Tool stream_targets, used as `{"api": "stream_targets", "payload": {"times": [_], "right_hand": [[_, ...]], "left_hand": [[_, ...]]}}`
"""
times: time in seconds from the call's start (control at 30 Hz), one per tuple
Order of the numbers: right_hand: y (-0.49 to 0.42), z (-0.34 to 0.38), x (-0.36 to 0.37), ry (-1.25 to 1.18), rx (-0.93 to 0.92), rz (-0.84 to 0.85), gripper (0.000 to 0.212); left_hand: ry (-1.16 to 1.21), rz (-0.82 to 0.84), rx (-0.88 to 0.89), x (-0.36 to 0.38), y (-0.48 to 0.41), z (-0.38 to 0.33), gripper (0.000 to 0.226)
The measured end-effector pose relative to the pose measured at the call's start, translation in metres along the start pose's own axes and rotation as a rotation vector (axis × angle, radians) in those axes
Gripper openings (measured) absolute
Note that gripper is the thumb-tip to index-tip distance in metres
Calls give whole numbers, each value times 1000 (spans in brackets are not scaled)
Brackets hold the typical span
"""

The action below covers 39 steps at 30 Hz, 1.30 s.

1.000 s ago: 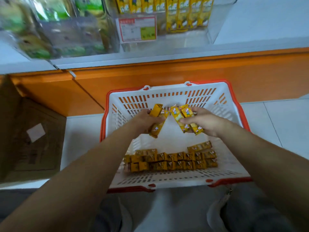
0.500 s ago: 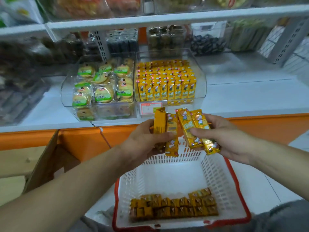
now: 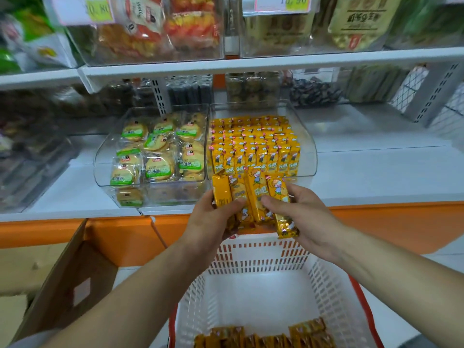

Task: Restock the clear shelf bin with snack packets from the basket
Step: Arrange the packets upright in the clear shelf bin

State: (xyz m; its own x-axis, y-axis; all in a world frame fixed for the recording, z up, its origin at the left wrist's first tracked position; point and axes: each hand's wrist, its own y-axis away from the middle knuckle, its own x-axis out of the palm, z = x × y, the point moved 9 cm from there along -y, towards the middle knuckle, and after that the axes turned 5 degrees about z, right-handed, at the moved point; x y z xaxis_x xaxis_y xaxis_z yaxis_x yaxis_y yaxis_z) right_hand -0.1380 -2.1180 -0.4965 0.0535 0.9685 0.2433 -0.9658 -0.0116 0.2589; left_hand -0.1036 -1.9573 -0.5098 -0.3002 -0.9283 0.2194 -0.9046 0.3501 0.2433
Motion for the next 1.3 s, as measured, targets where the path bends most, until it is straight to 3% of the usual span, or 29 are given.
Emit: {"api": "stream_targets", "payload": {"times": [0.17,0.23,0.3,0.37,0.4,0.6,0.8,0.93,1.1,1.2,1.3], "right_hand": [[-8,12,9,70,-69,1,102],[-8,11,14,98,-70,-4,97],[-11,7,20,124,-57,13,68],[-12,4,31,131,-57,76,31],[-11,4,36,128,-54,102,25],[-14,5,40,-72,62,166,41],[-11,22,30,-130,7,135,50],[-25,56,23,117,-144,51,60],[-66,109,29,479,-397,-119,46],[-102,111,43,792,-404,-190,47],[-138,101,59,961,-350,-126,46]], "left_hand": [[68,-20,-21,-4,-3,-6,28],[99,10,-43,0,-2,-6,41],[63,33,-47,2,0,-6,55],[38,25,-38,1,1,-5,54],[38,10,-42,-1,2,-5,50],[22,-42,-50,-23,-1,-14,28],[-17,-29,-11,-39,4,-37,38],[-37,-42,45,-57,6,-56,30],[-62,-90,86,-87,3,-70,24],[-65,-107,95,-98,0,-71,27],[-67,-110,90,-103,-3,-70,35]]}}
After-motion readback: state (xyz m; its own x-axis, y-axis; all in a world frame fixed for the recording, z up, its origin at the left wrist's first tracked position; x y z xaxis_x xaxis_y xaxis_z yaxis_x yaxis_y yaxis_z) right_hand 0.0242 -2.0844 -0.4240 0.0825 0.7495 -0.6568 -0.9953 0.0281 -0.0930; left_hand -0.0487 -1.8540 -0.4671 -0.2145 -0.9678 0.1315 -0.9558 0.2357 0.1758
